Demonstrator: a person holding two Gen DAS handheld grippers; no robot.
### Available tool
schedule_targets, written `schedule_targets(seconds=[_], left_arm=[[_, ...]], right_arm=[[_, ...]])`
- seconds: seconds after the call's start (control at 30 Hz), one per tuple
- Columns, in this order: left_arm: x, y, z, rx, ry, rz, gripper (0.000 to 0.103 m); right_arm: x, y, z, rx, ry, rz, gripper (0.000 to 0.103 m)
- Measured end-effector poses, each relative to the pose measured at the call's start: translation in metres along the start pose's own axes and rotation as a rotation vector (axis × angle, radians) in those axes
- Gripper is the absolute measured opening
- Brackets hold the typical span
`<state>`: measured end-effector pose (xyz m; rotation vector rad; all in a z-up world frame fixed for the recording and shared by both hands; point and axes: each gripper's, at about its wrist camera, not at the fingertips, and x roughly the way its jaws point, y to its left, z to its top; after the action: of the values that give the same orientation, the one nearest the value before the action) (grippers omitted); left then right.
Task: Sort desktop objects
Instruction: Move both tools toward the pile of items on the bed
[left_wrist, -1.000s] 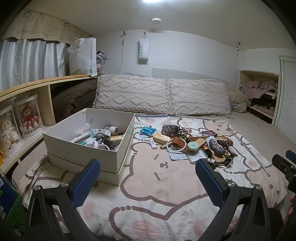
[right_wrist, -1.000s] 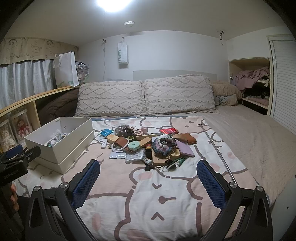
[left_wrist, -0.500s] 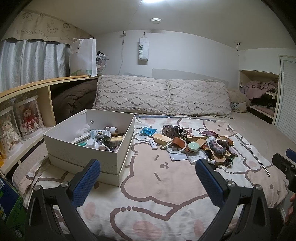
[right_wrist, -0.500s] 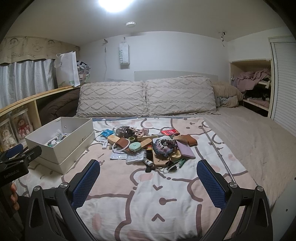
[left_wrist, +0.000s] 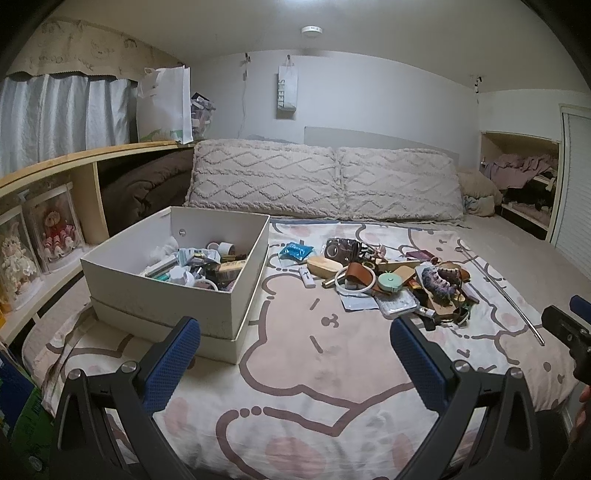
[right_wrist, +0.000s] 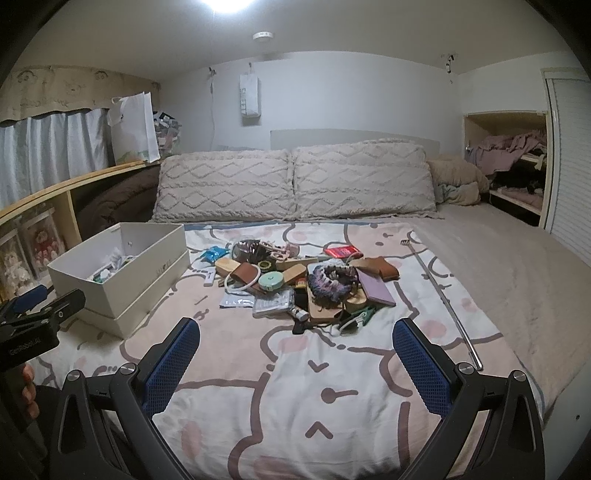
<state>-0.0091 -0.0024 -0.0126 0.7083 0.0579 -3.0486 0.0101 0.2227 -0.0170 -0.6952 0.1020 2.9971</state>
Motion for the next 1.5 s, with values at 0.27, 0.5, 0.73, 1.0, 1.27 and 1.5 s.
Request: schedule_targets(seconds=[0.27,0.5,0.73,1.0,1.27,1.5], left_arm=[[0.019,-0.003,-0.009,-0.007,0.051,-0.003,0.103],[0.040,-0.007,-0.016,-0.007,0.104,0.001,0.103],[0.063,-0.010,-0.026,-0.005,0.149,0.005,0.103],[0.087,-0.018,-0.030,-0.019,0.189,-0.012,0.103],[0.110,-0.033,-0.029,-0.044,0.231,-0.056,0.103],[0.132,-0.055,-0.033,-0.021,0.271,-0.083,0.103]], right_arm=[[0.019,-0.003,-0.007,0.007,0.060,-0.003,0.103],[0.040,-0.008,-0.014,0.008,0.126,-0.022,0.103],[0.060,-0.013,-0.019,-0.001,0.176,-0.045,0.103],[0.087,-0.018,-0.014,-0.026,0.228,-0.016,0.103],[0.112,-0.032,-0.005,-0.066,0.268,-0.006,0.103],[0.127,-0.046,0.000,-0.149,0.292,-0.028,0.103]])
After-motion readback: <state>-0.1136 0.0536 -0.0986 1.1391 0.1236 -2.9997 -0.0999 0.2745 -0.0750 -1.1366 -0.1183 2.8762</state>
